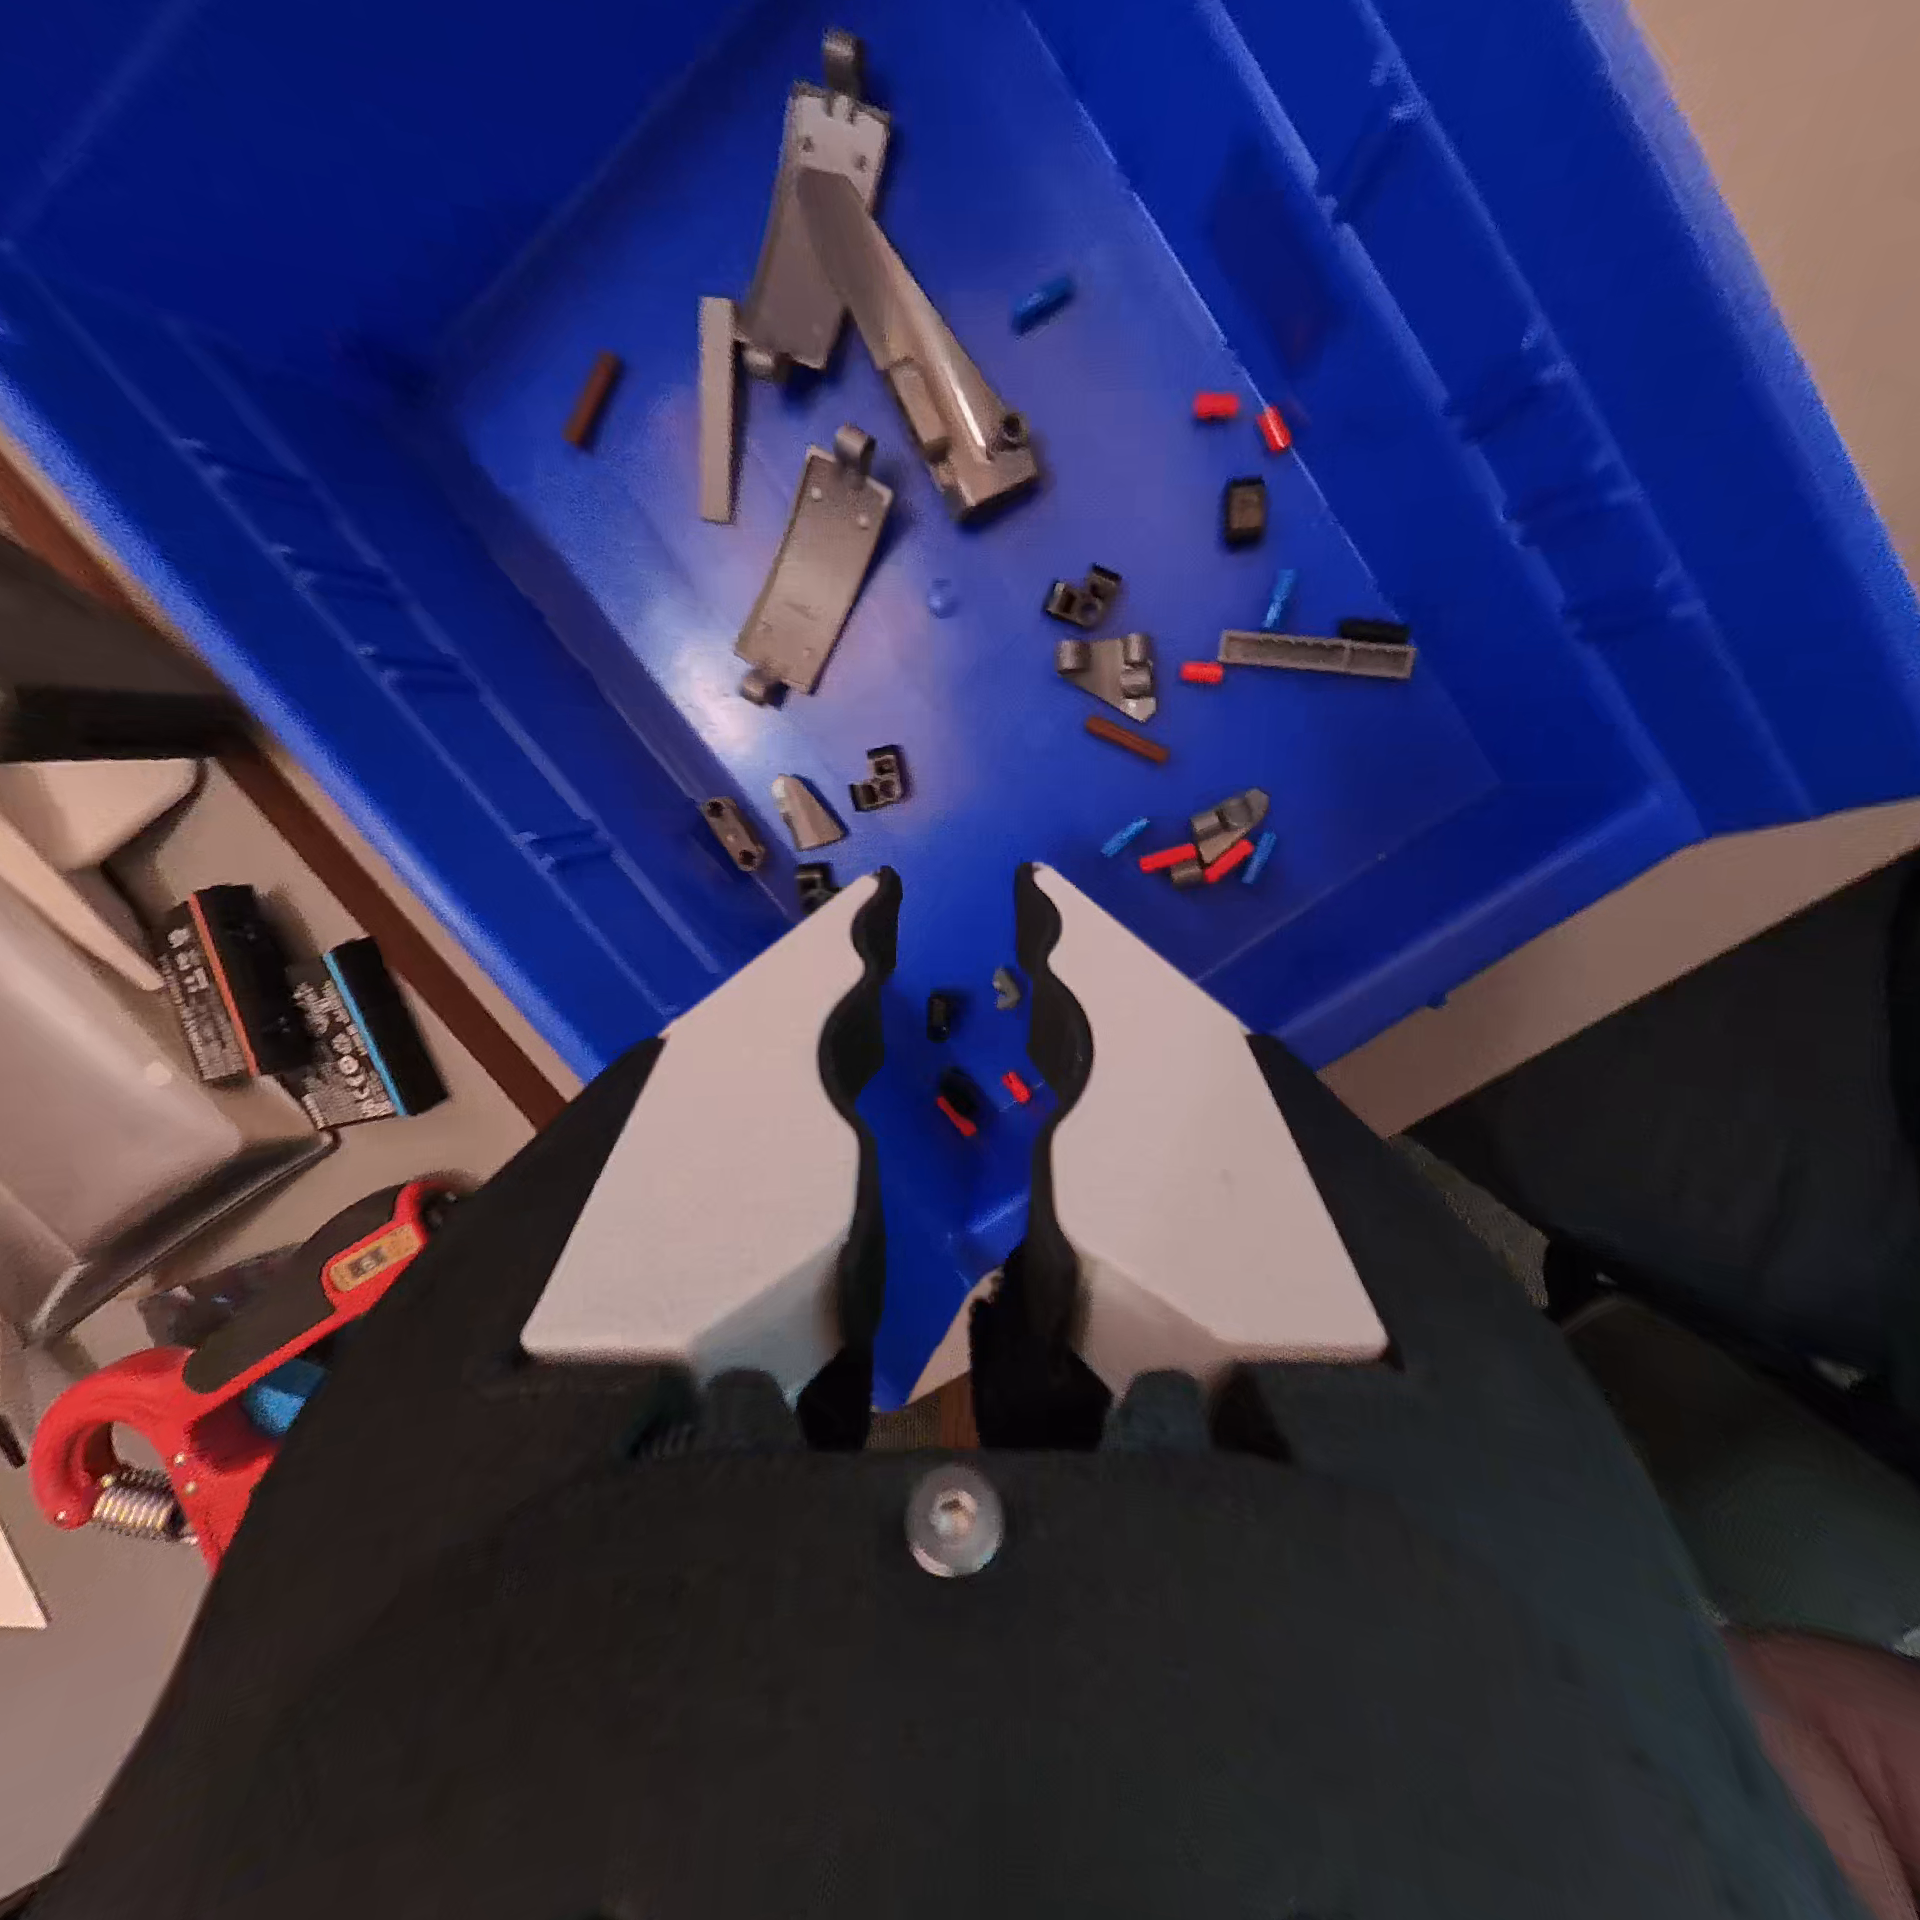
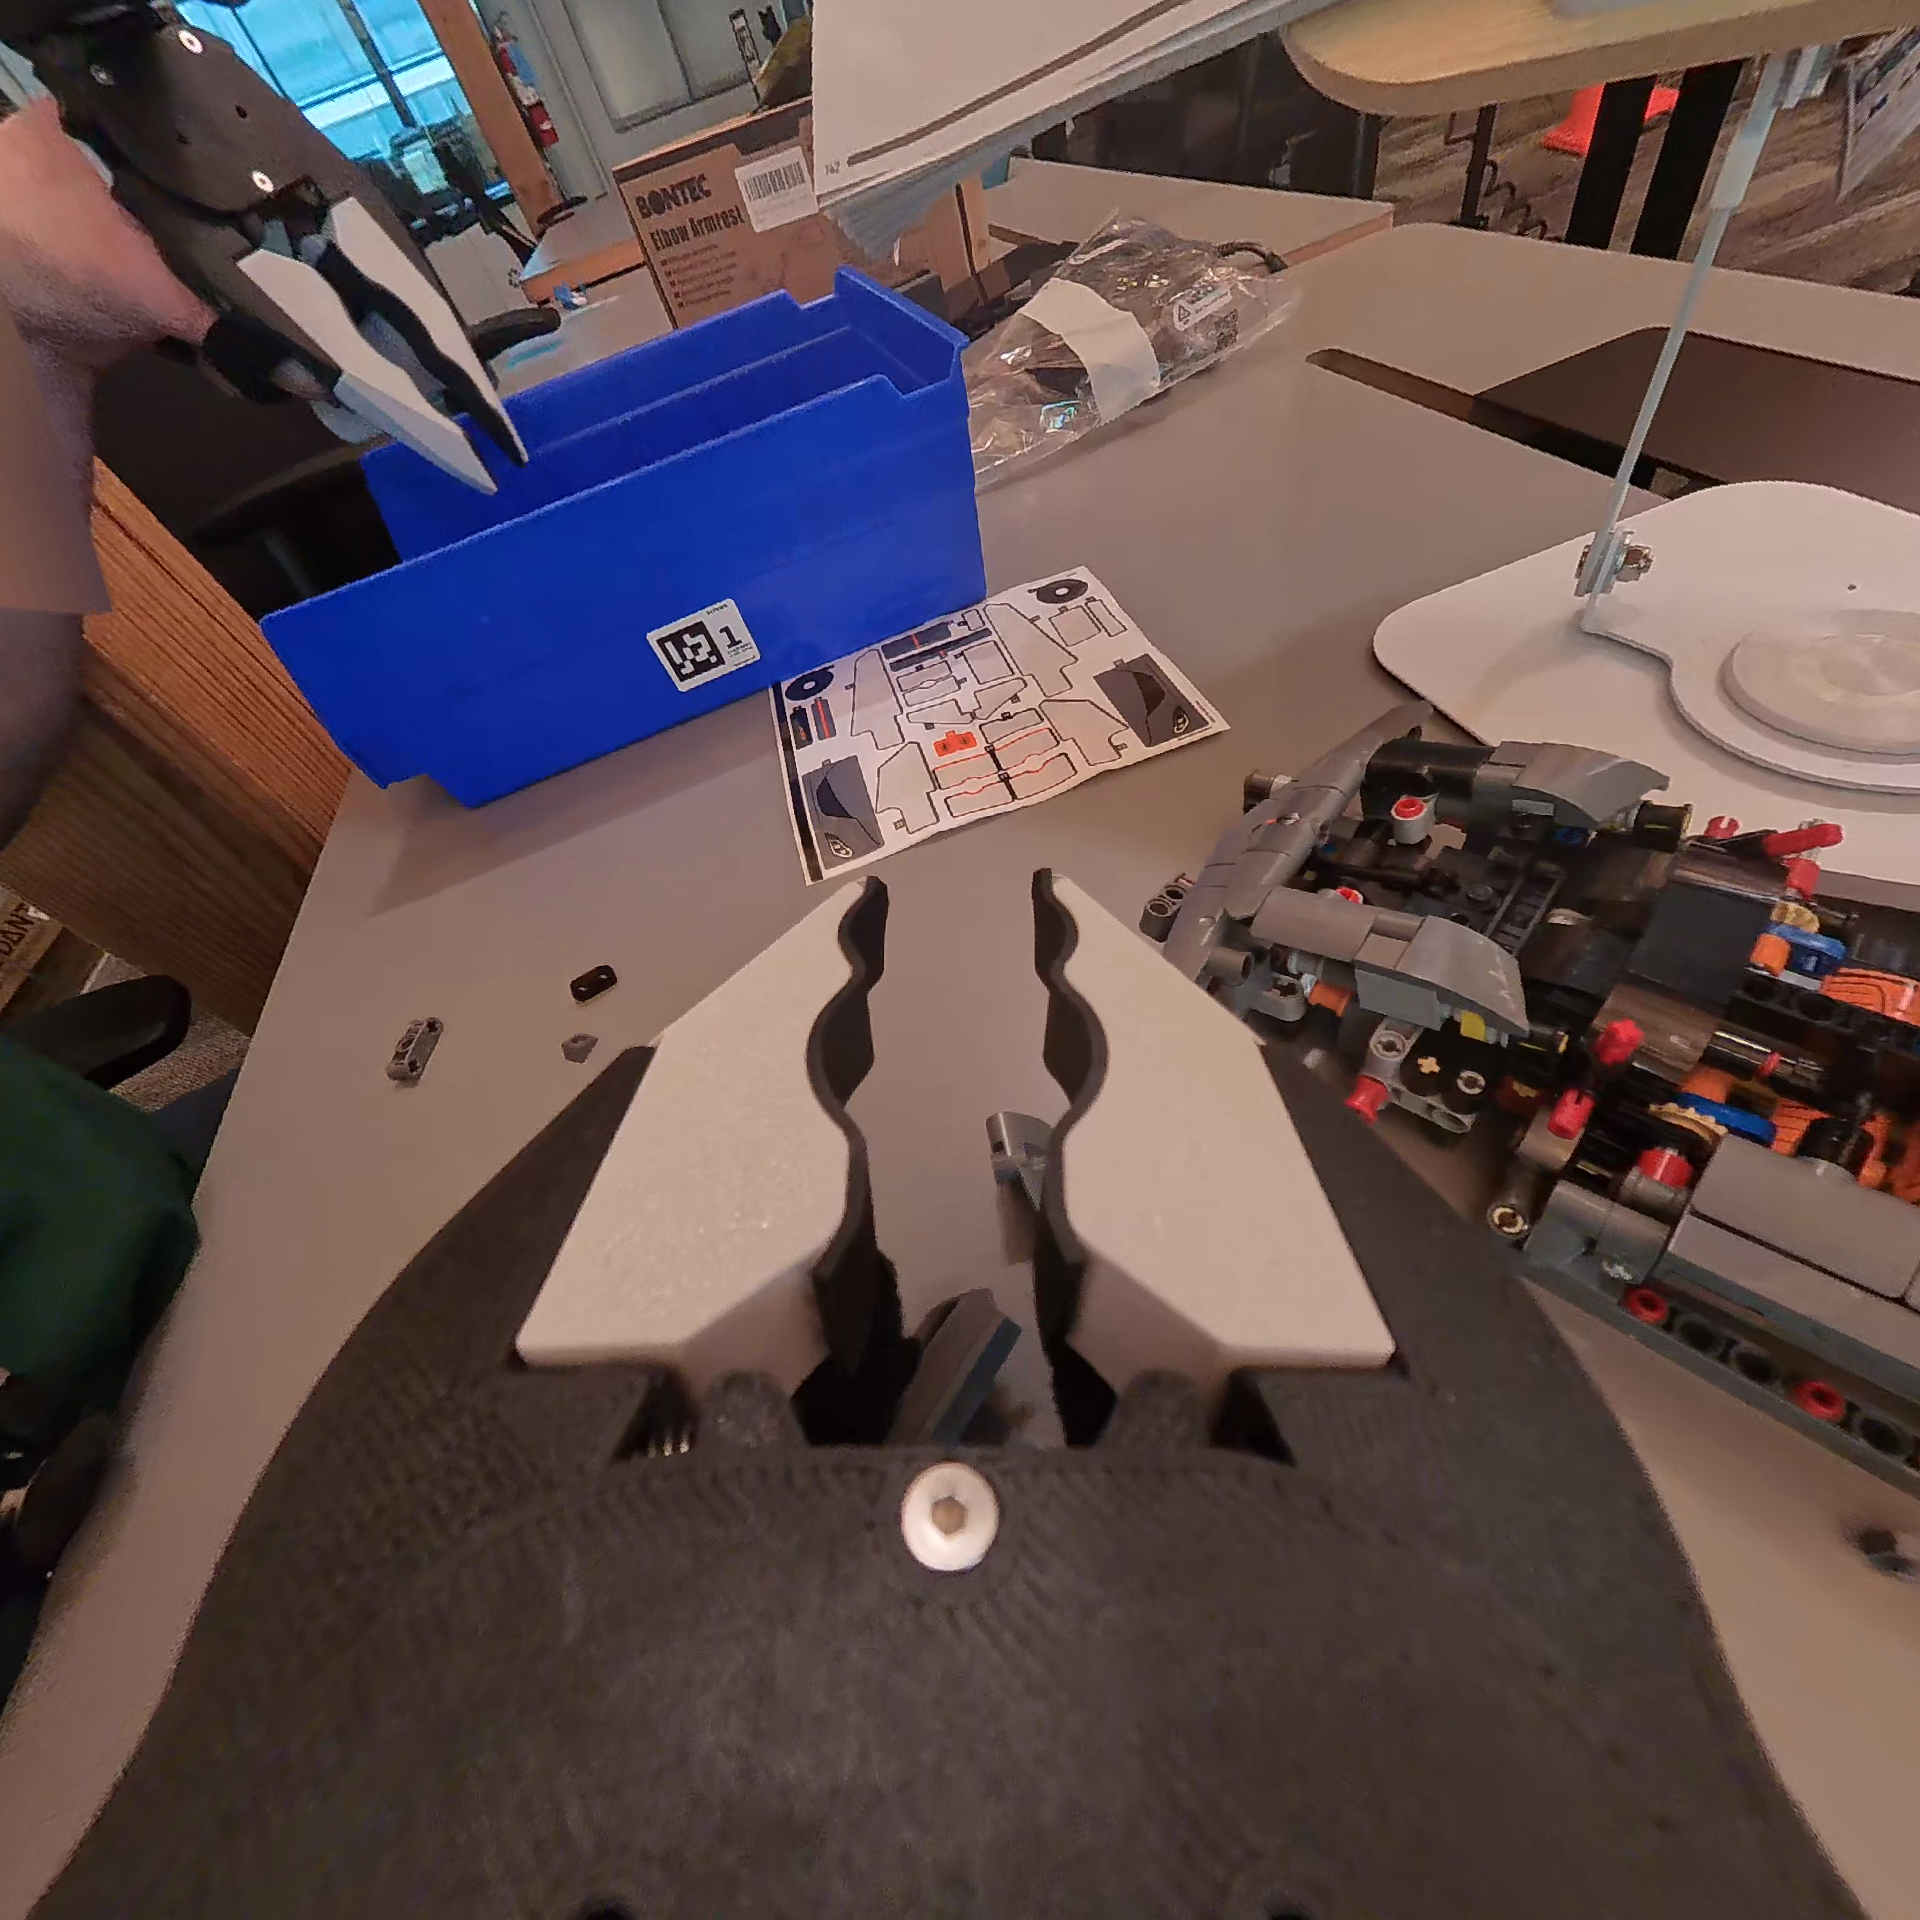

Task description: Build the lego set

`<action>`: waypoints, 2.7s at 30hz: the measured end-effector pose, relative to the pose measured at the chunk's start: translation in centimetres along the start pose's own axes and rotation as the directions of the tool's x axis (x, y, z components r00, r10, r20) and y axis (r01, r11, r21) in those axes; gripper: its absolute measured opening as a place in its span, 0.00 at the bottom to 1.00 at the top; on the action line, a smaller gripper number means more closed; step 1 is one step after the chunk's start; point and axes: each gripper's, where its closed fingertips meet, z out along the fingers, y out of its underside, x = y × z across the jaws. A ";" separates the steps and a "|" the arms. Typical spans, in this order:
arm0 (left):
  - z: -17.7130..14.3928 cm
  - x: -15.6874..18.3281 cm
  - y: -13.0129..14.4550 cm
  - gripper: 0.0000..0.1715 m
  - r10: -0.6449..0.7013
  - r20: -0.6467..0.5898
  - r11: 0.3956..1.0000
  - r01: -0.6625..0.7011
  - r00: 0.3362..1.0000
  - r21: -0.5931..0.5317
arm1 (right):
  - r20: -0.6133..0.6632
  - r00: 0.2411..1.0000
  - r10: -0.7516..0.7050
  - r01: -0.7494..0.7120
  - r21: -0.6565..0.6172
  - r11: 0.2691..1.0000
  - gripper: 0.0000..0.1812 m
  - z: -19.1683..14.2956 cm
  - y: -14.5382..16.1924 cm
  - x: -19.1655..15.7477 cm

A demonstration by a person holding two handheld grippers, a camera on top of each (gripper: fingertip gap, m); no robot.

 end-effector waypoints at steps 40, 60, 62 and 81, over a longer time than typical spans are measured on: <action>-5.9 10.2 -11.9 0.19 0.316 -0.077 0.771 -0.209 0.946 0.601 | -0.186 0.948 -0.258 0.281 0.117 0.952 0.03 -6.2 -6.0 -1.5; 7.3 28.9 -16.6 0.20 0.568 -0.254 0.810 -0.478 0.783 0.339 | -0.465 0.857 -0.221 0.191 -0.111 0.975 0.07 -21.7 1.2 -2.3; 8.9 29.0 -16.1 0.21 0.531 -0.291 0.840 -0.451 0.796 0.301 | -0.480 0.846 -0.231 0.172 -0.164 0.971 0.07 -22.5 2.7 -2.4; 12.3 32.6 -18.3 0.08 0.549 -0.304 0.832 -0.472 0.779 0.292 | -0.573 0.810 -0.129 0.028 -0.181 0.983 0.07 -28.4 7.9 -0.8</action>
